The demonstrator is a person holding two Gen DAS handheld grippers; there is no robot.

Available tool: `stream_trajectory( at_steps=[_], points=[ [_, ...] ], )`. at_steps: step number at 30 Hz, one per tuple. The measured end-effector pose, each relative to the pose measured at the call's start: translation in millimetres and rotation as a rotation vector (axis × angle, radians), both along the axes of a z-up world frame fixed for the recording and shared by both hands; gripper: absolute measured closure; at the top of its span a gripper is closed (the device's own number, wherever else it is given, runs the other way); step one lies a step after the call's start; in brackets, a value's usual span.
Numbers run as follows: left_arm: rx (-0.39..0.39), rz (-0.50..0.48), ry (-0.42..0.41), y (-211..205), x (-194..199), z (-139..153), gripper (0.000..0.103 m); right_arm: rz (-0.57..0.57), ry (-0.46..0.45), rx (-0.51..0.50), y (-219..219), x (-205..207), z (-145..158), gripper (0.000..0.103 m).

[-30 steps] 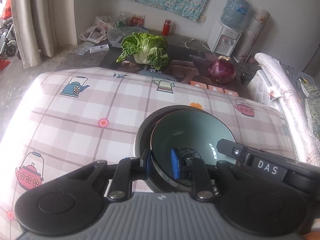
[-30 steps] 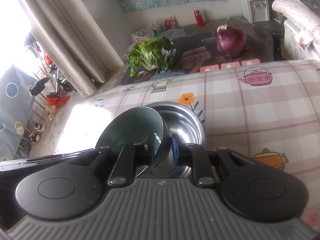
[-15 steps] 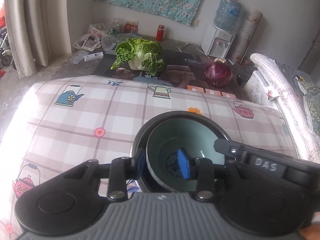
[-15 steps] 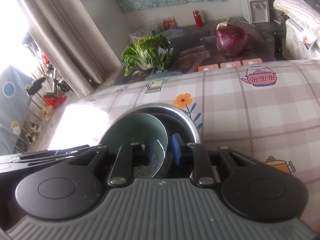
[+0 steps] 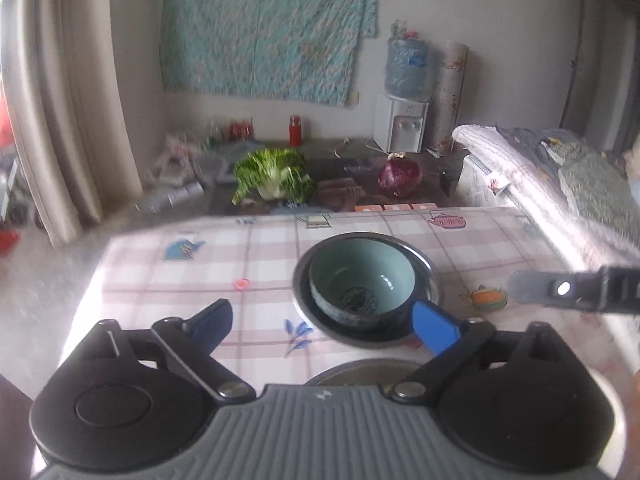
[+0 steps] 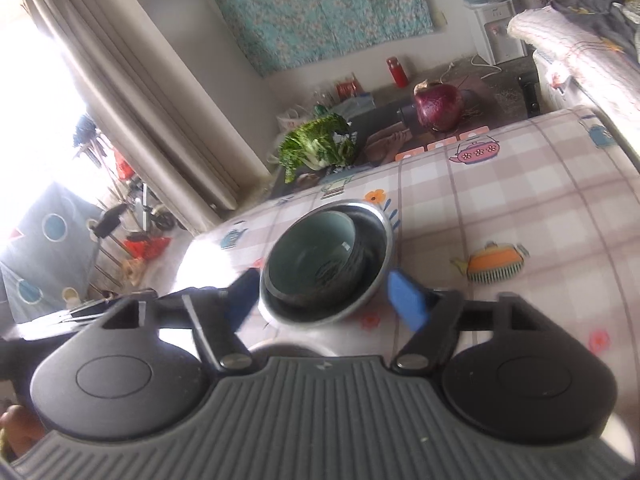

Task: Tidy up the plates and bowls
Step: 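Open the left gripper and lift it away from the nested bowls, then close the left gripper on the large steel plate rim while the right gripper grips a smaller steel plate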

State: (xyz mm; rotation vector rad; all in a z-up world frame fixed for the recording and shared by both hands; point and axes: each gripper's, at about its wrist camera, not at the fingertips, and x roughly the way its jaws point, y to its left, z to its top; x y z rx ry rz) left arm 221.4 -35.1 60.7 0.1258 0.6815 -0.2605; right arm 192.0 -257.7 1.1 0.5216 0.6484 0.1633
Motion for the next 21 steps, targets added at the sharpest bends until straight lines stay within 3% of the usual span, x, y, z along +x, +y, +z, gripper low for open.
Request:
stream_trajectory(
  at_steps=[6, 10, 17, 19, 21],
  points=[
    [-0.01, 0.03, -0.059, 24, -70, 1, 0.002, 0.017, -0.019, 0.006, 18, -66, 4, 0.015],
    [0.026, 0.051, -0.13, 34, -116, -13, 0.002, 0.04, -0.037, -0.024, 41, -104, 3, 0.015],
    [0.173, 0.184, -0.312, 63, -182, -49, 0.003, 0.144, -0.043, -0.071, 89, -146, -16, 0.015],
    [0.175, 0.225, -0.365, 75, -206, -50, 0.001, 0.166, -0.049, -0.082, 102, -156, -22, 0.015],
    [0.159, 0.269, -0.344, 89, -219, -51, 0.0, 0.187, -0.067, -0.08, 113, -167, -28, 0.015]
  ],
)
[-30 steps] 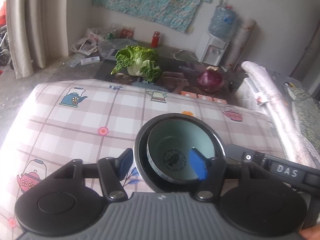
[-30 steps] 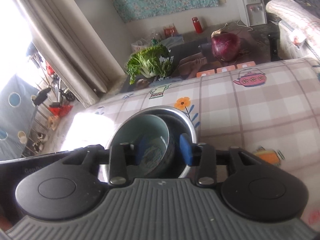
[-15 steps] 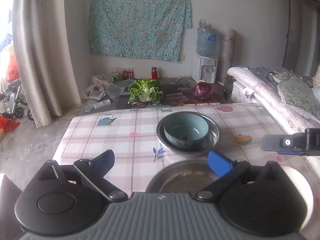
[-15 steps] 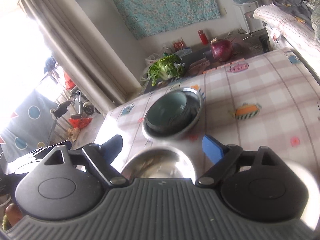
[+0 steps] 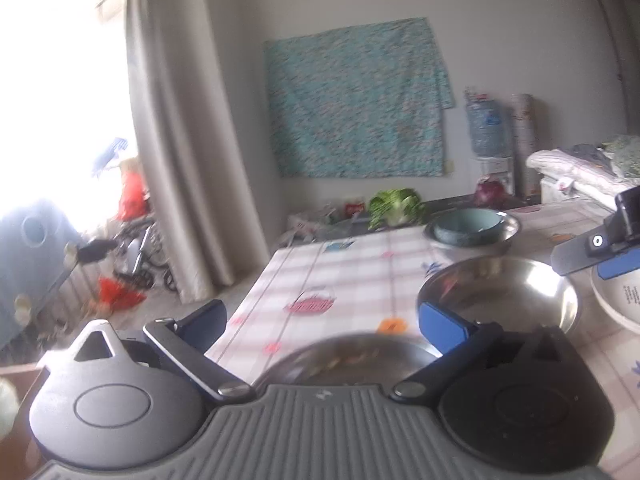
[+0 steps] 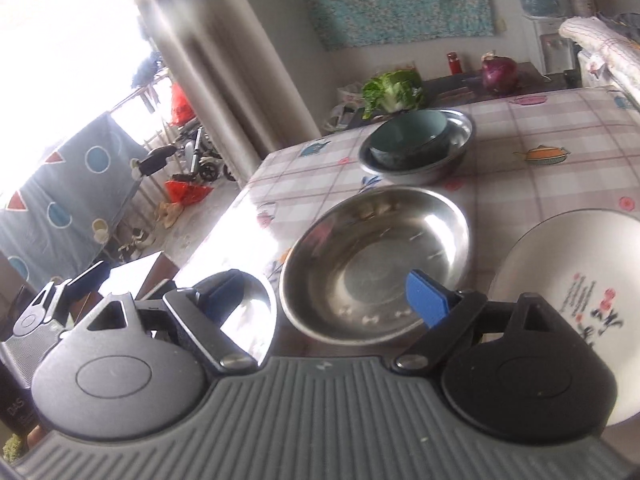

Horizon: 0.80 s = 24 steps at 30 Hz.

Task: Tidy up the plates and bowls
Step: 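Close the left gripper on the large steel plate rim while the right gripper grips a smaller steel plate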

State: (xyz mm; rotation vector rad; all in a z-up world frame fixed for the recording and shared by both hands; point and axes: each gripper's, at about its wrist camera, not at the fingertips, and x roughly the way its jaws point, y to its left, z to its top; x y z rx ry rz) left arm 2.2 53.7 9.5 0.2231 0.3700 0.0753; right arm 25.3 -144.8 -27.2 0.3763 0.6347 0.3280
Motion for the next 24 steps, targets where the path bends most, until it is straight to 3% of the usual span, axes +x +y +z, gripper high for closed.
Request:
stream_trajectory(
  at_steps=[6, 12, 19, 24],
  points=[
    [-0.193, 0.121, 0.116, 40, -33, -8, 0.0, 0.061, 0.034, 0.041, 30, -19, -24, 0.015],
    [-0.363, 0.18, 0.3, 64, -45, -26, 0.006, 0.154, 0.102, 0.06, 65, -28, -49, 0.015],
    [-0.336, 0.206, 0.399, 66, -26, -34, 0.011, 0.178, 0.137, 0.072, 79, -18, -57, 0.027],
    [-0.326, 0.226, 0.461, 74, 0, -42, 0.028, 0.15, 0.163, 0.048, 82, 5, -58, 0.044]
  ],
)
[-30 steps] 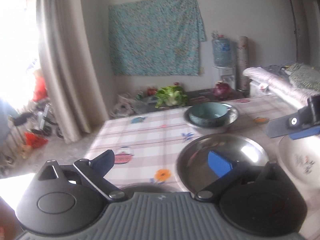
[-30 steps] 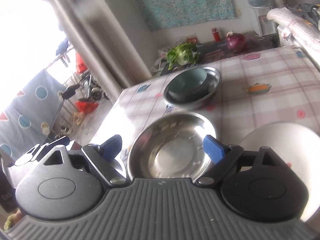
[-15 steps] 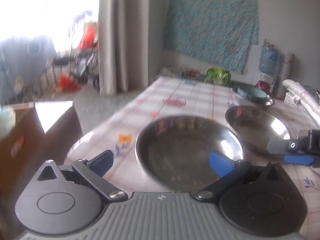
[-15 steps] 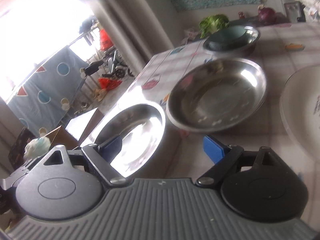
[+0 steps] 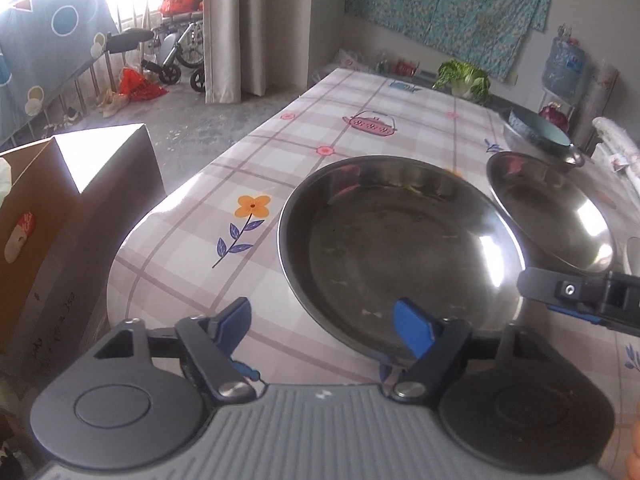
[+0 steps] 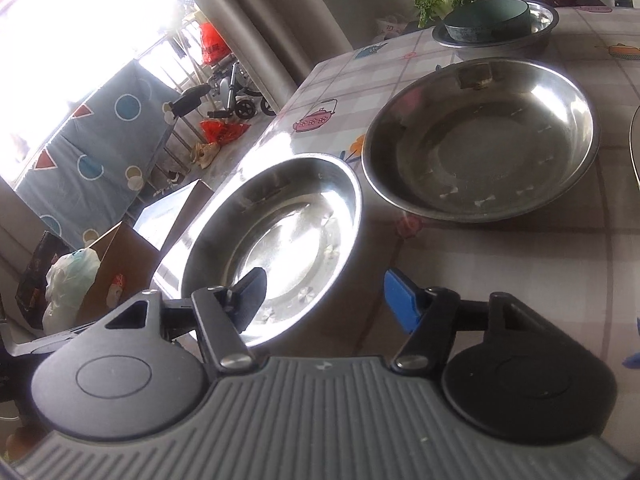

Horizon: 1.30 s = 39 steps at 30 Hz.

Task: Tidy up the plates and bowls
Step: 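Close the left gripper on the large steel plate rim while the right gripper grips a smaller steel plate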

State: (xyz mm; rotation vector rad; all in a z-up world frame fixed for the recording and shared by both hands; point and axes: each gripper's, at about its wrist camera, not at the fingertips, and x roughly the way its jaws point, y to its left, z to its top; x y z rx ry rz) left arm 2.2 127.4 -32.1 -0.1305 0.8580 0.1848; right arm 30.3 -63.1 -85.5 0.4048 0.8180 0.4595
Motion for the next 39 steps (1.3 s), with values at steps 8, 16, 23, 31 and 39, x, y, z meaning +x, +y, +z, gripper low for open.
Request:
stream_trajectory(
  at_steps=[8, 16, 23, 31, 39],
  points=[
    [0.01, -0.027, 0.055, 5, 27, -8, 0.04, -0.017, 0.038, -0.046, 6, 35, -7, 0.068],
    [0.004, -0.028, 0.094, 12, 37, -15, 0.059, -0.014, 0.06, -0.084, 17, 52, -12, 0.084],
    [-0.018, -0.035, 0.095, 13, 35, -12, 0.065, 0.002, 0.06, -0.089, 22, 52, -11, 0.09],
    [-0.079, -0.064, 0.093, 11, 21, -10, 0.065, 0.011, 0.068, -0.085, 14, 42, -9, 0.09],
    [-0.099, -0.11, 0.084, -3, 9, -12, 0.056, 0.01, 0.087, -0.047, -5, 26, -17, 0.09]
  ],
)
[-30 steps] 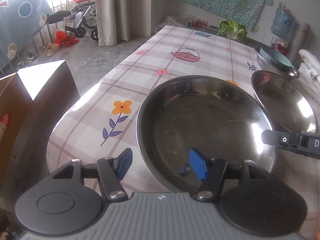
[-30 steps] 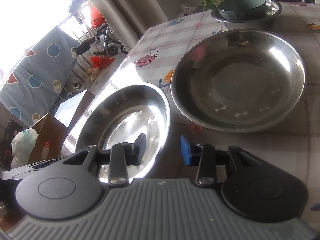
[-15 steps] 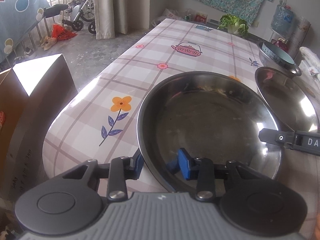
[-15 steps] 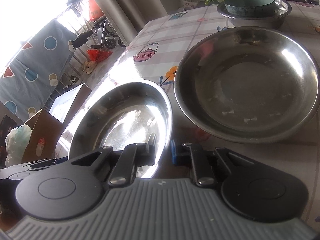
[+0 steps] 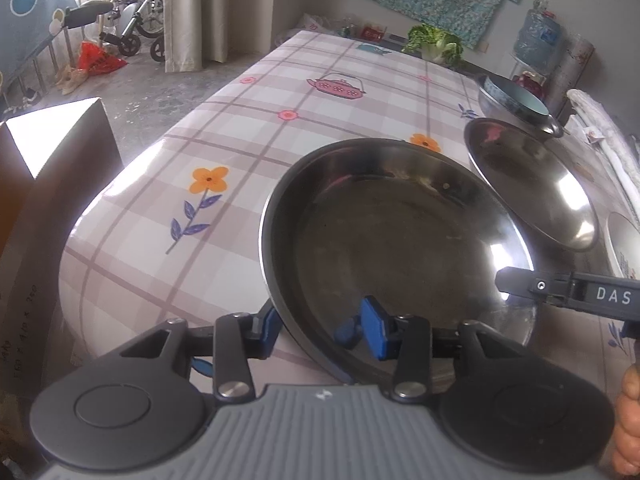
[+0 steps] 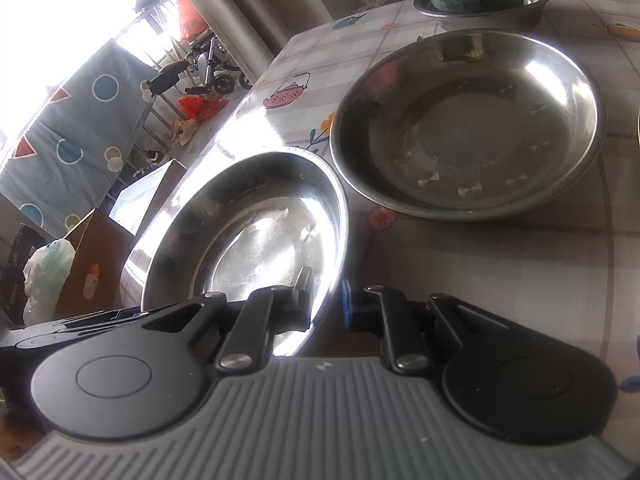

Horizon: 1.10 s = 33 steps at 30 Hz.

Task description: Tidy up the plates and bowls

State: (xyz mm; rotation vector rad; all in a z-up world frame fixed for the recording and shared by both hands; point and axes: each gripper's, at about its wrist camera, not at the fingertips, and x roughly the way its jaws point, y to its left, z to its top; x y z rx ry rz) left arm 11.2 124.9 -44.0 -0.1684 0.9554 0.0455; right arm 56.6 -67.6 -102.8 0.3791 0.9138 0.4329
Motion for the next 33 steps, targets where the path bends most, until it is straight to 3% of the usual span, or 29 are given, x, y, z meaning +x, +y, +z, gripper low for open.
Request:
stream_trajectory(
  at_steps=[5, 10, 13, 15, 18, 21, 25, 27, 33],
  points=[
    [-0.01, -0.028, -0.028, -7, -4, -3, 0.04, 0.001, 0.017, 0.046, -5, -5, -6, 0.087],
    [-0.084, -0.059, -0.058, -3, -8, -6, 0.021, -0.005, 0.037, 0.092, -10, -4, -8, 0.081],
    [-0.148, -0.067, -0.077, 2, -9, -8, 0.011, -0.015, 0.056, 0.152, -14, -4, -11, 0.071],
    [-0.189, -0.072, -0.086, 6, -10, -9, 0.006, -0.022, 0.064, 0.203, -17, -6, -13, 0.053],
    [-0.216, -0.083, -0.088, 8, -9, -11, 0.003, -0.024, 0.075, 0.293, -20, -8, -15, 0.028],
    [-0.205, -0.105, -0.074, 5, -7, -11, 0.0, -0.025, 0.073, 0.342, -20, -9, -16, 0.015],
    [-0.166, -0.113, -0.073, -1, -7, -11, 0.0, -0.031, 0.069, 0.378, -22, -12, -18, 0.009],
    [-0.149, -0.117, -0.08, -4, -8, -12, 0.0, -0.018, 0.061, 0.372, -21, -14, -18, 0.001],
    [-0.127, -0.118, -0.095, -8, -11, -14, 0.0, 0.005, 0.047, 0.363, -20, -14, -18, 0.001]
  ],
)
